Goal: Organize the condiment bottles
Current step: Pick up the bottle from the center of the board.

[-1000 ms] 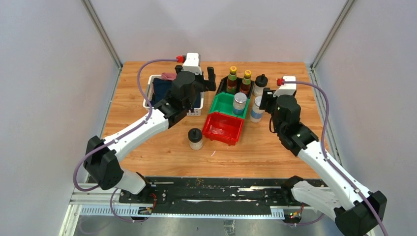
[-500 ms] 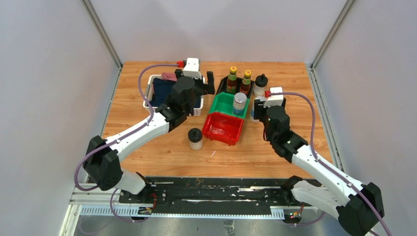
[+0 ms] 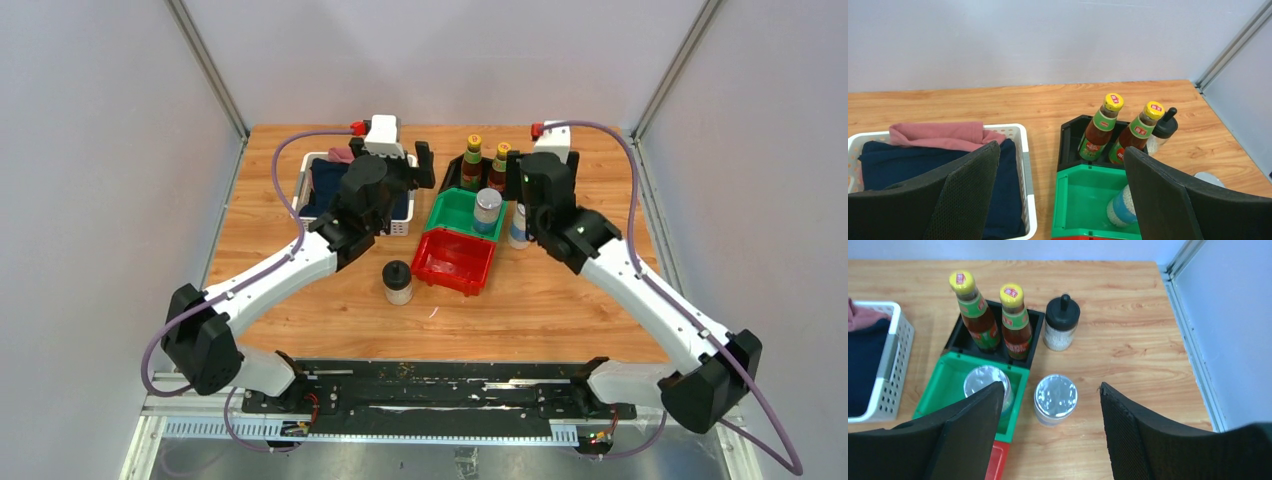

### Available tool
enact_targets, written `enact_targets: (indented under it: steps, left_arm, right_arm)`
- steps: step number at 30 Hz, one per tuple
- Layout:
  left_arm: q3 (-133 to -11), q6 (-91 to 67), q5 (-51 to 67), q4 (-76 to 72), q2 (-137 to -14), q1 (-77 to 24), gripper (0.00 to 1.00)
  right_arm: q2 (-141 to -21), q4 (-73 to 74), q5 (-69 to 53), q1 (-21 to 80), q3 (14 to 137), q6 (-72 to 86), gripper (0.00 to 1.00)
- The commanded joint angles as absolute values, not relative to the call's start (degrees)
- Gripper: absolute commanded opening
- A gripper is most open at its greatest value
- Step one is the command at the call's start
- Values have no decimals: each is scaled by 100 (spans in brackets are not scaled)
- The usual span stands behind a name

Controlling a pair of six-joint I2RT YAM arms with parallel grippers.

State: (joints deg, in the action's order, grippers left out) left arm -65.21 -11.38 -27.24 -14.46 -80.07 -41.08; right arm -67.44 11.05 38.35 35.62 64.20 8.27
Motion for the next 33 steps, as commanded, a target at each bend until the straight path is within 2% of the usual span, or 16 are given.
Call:
enact_targets:
  steps: [1, 6, 11, 16, 22, 27, 33]
  left_arm:
    - [-6566, -1187, -2742, -1423, -7808, -4183, 97]
    - [-6558, -1187, -2733, -1351, -7754, -4192, 97]
    - [-6567, -1195, -2734, -1336, -7735, -4192, 97]
    - [-6561, -1203, -2792, -1340, -7783, -4201, 97]
    - [-6575, -1210, -2776, -1371, -7943, -4201, 97]
    - [-6568, -1230, -2707, -1478, -8097, -4210, 97]
    - [-6558, -1222, -2722, -1553, -8150, -4218, 97]
  right_arm:
    - [-7251, 3078, 4102, 3516, 7627, 1624, 74]
    - [-7623, 4013, 2855, 2766, 8425, 2193, 76]
    - [-7779, 4079, 2257, 2228, 8302, 2116, 77]
    - [-7690, 3775, 1848, 2178, 7891, 1981, 78]
    - [-6601, 2211, 1856, 2369, 6193, 1607, 79]
    - [-5714, 155, 2059, 2452, 4558, 1221, 78]
    - [-5631, -1257, 2184, 2485, 3657, 941, 78]
